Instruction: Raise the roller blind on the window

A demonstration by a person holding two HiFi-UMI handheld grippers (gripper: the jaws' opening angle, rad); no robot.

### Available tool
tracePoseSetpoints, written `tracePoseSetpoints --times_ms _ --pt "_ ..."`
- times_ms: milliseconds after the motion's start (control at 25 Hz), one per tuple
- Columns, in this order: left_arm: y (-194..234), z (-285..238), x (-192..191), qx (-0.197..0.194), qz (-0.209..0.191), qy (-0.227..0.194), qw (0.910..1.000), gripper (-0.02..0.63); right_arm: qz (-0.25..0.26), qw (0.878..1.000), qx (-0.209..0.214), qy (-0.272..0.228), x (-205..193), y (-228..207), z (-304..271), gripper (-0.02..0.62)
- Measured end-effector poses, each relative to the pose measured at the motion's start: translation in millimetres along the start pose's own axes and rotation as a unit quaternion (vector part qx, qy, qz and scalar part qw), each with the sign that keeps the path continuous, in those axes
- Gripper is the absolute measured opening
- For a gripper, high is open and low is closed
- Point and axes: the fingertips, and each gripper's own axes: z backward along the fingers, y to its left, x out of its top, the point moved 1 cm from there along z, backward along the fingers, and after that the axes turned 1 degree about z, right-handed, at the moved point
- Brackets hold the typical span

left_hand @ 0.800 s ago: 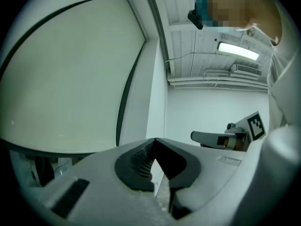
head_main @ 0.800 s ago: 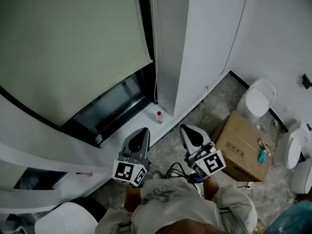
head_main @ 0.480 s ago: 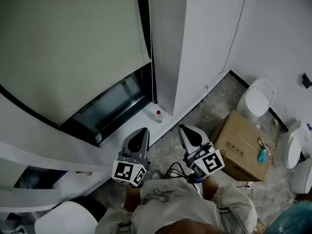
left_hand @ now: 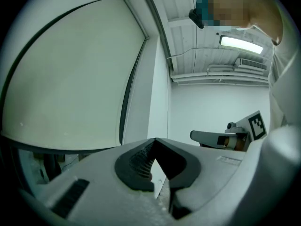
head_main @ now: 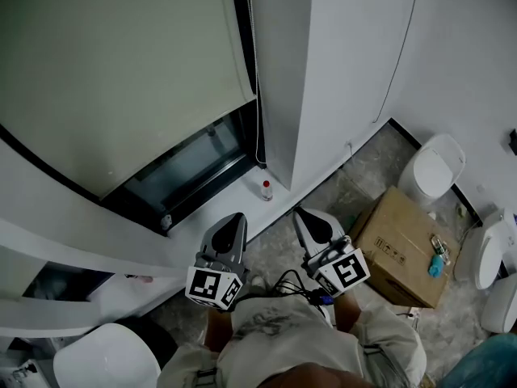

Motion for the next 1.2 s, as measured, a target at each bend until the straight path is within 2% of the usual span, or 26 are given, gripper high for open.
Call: tracePoseSetpoints --times_ms 120,240,560,960,1200 --pt "5.6 -4.7 0.5 -0.004 0.001 -0.003 1.0000 0.005 0.003 1.000 -0.001 0.011 -5.7 -0.9 -5.8 0.011" --pt "16.6 -11.8 2.3 -0.013 0.002 -0.008 0.9999 0.005 0.007 1.000 -0.007 0.001 -3.7 -3.0 -20.0 0.010" --pt "61.2 -38.9 7.3 -0.039 0.010 -0.005 0.9992 0.005 0.017 0.999 -0.031 0.002 -9.4 -10.4 -67.1 0.011" --pt "107.2 -61.6 12.6 -0.066 0.024 0.003 0.9975 0.005 0.020 0.997 -0.073 0.027 -23.6 -17.4 -109.6 0.010" --pt "122.0 -87.8 8.0 -0.077 0.031 0.008 0.9965 0.005 0.023 0.995 -0.085 0.041 -31.2 -37.7 -128.7 0.011"
